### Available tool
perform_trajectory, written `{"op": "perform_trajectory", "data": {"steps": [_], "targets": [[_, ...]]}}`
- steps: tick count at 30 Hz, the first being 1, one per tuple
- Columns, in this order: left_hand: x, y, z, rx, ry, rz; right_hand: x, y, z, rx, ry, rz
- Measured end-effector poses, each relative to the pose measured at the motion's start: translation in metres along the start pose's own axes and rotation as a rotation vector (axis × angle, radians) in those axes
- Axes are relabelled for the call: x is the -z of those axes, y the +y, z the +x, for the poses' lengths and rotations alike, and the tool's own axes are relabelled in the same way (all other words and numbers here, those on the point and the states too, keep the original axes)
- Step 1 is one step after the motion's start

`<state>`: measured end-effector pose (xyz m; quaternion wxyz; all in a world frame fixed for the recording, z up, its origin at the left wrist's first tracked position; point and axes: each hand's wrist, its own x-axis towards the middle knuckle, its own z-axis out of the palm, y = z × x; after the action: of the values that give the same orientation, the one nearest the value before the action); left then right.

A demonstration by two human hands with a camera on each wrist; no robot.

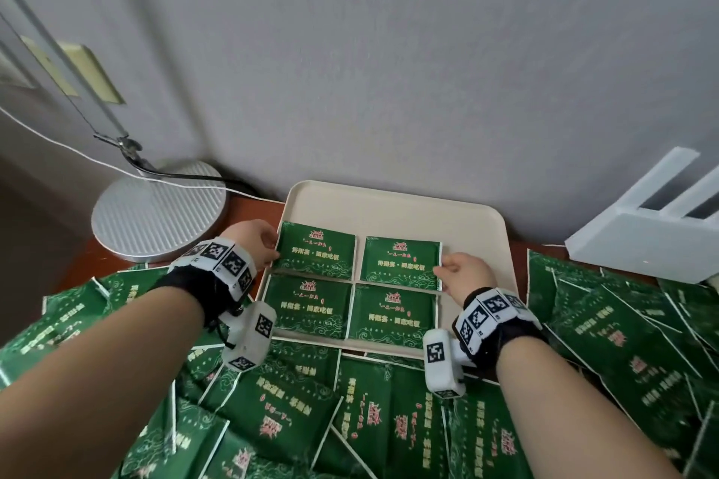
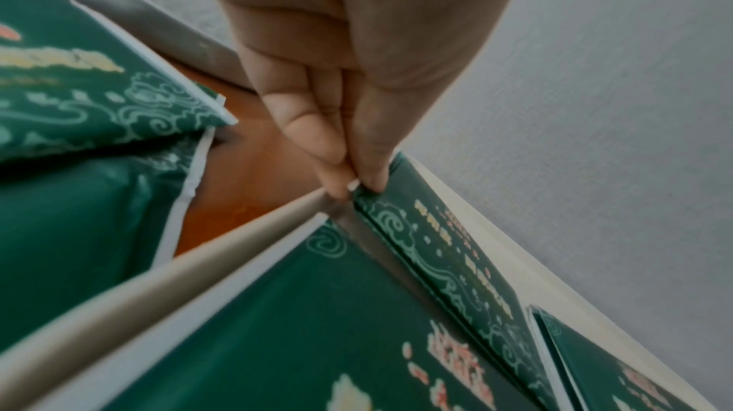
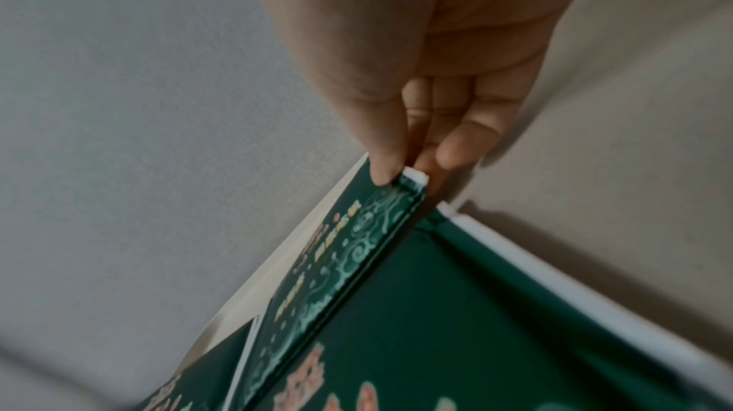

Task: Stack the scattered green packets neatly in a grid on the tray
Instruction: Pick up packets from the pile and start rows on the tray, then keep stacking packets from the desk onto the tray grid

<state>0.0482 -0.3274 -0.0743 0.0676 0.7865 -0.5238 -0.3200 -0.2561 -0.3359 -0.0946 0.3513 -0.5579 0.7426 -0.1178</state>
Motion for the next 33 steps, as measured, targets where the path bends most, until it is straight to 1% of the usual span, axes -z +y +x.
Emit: {"op": "perform_trajectory", "data": {"steps": [3,9,16,25,28,30,33], "targets": [[0.0,0.001,-0.002,-0.009,0.0,0.06,-0.002,0.0,-0.001,0.008,-0.002,0.001],[0.001,0.003,-0.002,0.017,-0.023,0.071,-0.007,0.003,0.0,-0.009,0.0,0.023],[-0.001,0.002,0.002,0.043,-0.01,0.035,-0.008,0.002,0.0,0.012,0.003,-0.006],[-0.002,0.004,0.002,0.052,0.006,0.108,-0.002,-0.003,-0.005,0.009,-0.017,-0.025],[0.002,0.002,-0.012,0.01,0.045,0.177,0.008,-0.008,-0.02,0.031,-0.019,-0.07],[0.008,-0.001,-0.029,-0.02,0.06,0.189,0.015,-0.013,-0.037,0.076,-0.046,-0.106],[0.019,-0.016,-0.066,-0.037,0.028,0.209,0.018,-0.022,-0.072,0.158,-0.171,-0.17]]}}
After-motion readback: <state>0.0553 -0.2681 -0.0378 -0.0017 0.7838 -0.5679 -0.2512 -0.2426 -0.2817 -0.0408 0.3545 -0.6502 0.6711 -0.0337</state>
